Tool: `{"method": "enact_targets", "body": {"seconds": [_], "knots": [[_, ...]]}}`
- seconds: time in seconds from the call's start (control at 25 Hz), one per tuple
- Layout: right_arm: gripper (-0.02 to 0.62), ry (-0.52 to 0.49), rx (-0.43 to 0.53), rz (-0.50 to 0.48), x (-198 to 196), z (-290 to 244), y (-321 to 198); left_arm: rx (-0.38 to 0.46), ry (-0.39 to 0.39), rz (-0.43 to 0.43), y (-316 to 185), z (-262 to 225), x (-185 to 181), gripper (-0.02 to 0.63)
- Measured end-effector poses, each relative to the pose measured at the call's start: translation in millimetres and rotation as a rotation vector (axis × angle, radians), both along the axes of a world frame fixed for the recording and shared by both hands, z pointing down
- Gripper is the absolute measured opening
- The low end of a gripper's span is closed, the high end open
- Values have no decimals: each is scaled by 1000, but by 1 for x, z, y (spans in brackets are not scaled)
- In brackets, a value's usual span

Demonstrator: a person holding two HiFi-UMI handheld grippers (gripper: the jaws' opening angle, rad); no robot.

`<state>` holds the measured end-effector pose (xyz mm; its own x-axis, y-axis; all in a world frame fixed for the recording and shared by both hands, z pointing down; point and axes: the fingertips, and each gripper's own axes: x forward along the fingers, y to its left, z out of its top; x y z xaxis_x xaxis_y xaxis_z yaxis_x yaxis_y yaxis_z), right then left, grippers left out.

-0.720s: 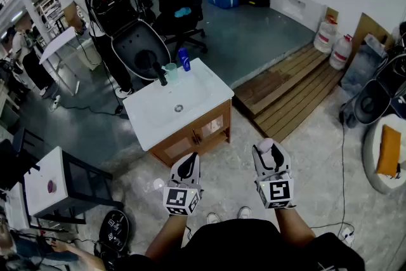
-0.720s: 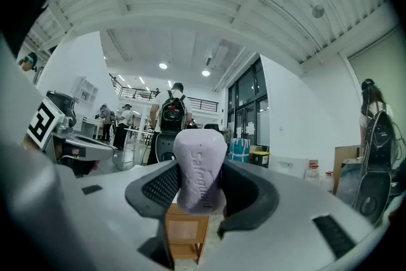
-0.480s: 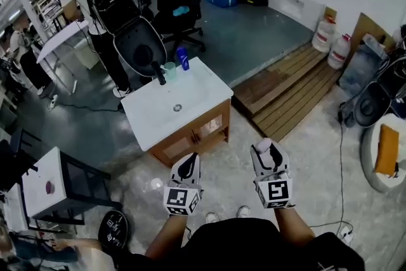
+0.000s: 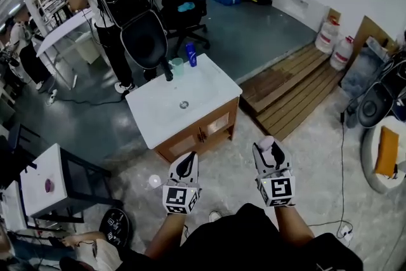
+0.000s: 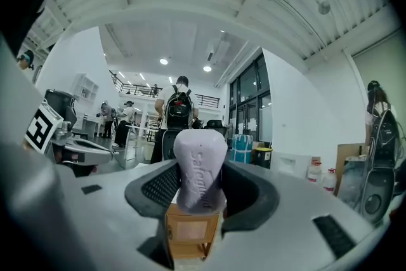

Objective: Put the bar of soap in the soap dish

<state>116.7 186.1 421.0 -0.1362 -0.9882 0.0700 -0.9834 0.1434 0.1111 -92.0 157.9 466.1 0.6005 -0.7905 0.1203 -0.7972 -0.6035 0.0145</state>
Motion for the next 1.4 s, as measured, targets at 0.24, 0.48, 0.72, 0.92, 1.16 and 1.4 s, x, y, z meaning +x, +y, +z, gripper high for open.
{"method": "enact_targets", "body": {"seconds": [0.24,0.48,0.72,0.92,1.16,1.4], "knots": [[212,8,-9,-21,-22,5,-23,-8,5,-7,-15,9,-15,21],[212,-8,-23,-44,-17,13,-68,-22,-3,-24,-50,12,-10,21],[212,-22,-49,-70,-9,24,-123,-30,-30,-40,-97,12,1,21],[212,-28,-83,-109,2,33,-172,-62,-49,-75,-140,19,14,21],[212,-16,-103,-166,18,43,-224,-92,-62,-124,-182,27,26,21],[212,-28,-124,-213,23,53,-260,-111,-89,-168,-207,33,27,21]]}}
